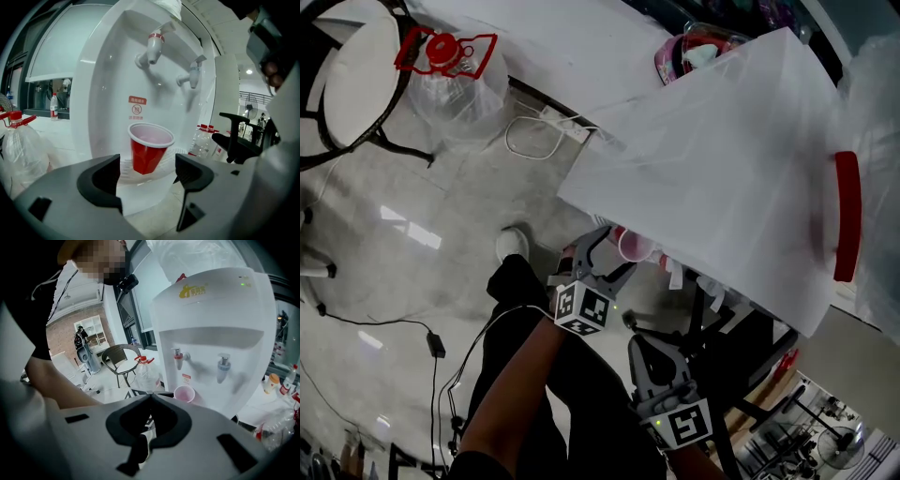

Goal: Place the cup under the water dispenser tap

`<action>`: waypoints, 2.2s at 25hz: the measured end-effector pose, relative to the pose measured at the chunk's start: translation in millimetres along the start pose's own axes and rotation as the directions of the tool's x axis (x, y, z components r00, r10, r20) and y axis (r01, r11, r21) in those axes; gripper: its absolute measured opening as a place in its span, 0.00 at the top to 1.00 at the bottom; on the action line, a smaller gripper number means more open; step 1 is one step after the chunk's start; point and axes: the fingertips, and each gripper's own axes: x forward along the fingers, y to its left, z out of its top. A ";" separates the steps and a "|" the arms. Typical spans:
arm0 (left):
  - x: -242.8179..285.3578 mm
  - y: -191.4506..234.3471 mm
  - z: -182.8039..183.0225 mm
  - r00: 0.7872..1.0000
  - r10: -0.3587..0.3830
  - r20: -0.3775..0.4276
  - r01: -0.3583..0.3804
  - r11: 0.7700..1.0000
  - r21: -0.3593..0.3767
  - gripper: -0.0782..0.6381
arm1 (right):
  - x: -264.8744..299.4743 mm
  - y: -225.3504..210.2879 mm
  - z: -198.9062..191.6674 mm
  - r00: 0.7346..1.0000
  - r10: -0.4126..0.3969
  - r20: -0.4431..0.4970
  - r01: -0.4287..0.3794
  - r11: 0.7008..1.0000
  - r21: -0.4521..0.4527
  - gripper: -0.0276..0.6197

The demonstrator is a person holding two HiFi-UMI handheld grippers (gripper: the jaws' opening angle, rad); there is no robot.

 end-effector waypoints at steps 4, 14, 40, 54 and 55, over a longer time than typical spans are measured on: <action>-12.6 -1.9 -2.5 1.000 -0.011 -0.010 0.011 1.000 -0.002 0.41 | 0.9 2.9 9.6 1.000 0.001 0.009 -0.001 1.000 0.008 0.96; -79.0 -20.7 -27.7 0.989 -0.105 -0.108 0.110 0.993 0.048 0.41 | -4.0 6.5 17.1 0.999 -0.023 0.034 0.022 0.999 0.043 0.96; -233.6 -21.6 119.4 0.995 0.089 0.052 -0.073 0.964 -0.254 0.41 | -94.3 -3.0 83.9 0.971 -0.205 0.123 0.172 0.956 0.237 0.96; -354.7 -36.4 272.0 0.969 0.177 0.174 -0.114 0.940 -0.321 0.41 | -204.0 -3.0 159.3 0.951 -0.245 0.186 0.204 0.955 0.215 0.96; -362.4 -41.9 282.1 0.969 0.165 0.186 -0.098 0.941 -0.324 0.41 | -211.0 -2.4 165.6 0.949 -0.244 0.197 0.200 0.955 0.219 0.96</action>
